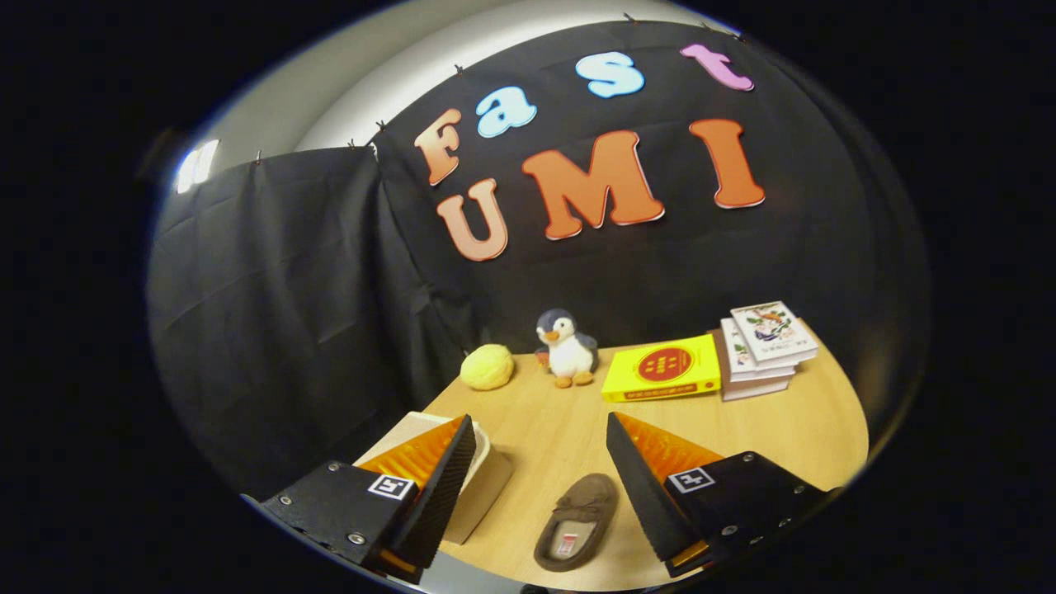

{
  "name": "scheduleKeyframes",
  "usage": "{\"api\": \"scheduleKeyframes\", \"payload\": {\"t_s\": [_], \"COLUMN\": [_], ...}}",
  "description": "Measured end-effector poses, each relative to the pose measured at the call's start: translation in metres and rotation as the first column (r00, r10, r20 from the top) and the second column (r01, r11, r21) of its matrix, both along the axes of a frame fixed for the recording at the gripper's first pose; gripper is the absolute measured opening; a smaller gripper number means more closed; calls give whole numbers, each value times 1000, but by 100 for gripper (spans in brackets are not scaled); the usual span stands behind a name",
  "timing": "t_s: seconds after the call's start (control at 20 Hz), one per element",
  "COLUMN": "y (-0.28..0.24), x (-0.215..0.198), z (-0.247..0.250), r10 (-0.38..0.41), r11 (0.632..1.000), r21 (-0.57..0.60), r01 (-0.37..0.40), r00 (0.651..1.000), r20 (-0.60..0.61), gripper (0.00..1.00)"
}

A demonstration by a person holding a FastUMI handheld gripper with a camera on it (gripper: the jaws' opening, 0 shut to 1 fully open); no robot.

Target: Open the storage box then place both shoes into the box .Put the left shoe in first, then the right shoe, with the right side of both shoes facing outward in a uniform manner.

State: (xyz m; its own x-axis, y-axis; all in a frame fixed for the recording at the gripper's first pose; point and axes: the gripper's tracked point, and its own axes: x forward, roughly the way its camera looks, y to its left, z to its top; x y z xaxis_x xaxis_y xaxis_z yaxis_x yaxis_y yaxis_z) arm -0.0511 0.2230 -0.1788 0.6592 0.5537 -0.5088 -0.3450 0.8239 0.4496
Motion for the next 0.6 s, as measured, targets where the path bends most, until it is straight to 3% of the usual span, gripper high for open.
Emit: {"api": "scheduleKeyframes", "payload": {"t_s": [0.25, 0.6], "y": [53, 119], "x": [-27, -75], "z": [-28, -86], "r10": [144, 273], "r11": [986, 957], "r21": [102, 207], "r01": [-129, -204], "r00": [977, 873], "r20": [-156, -404], "gripper": [96, 95]}}
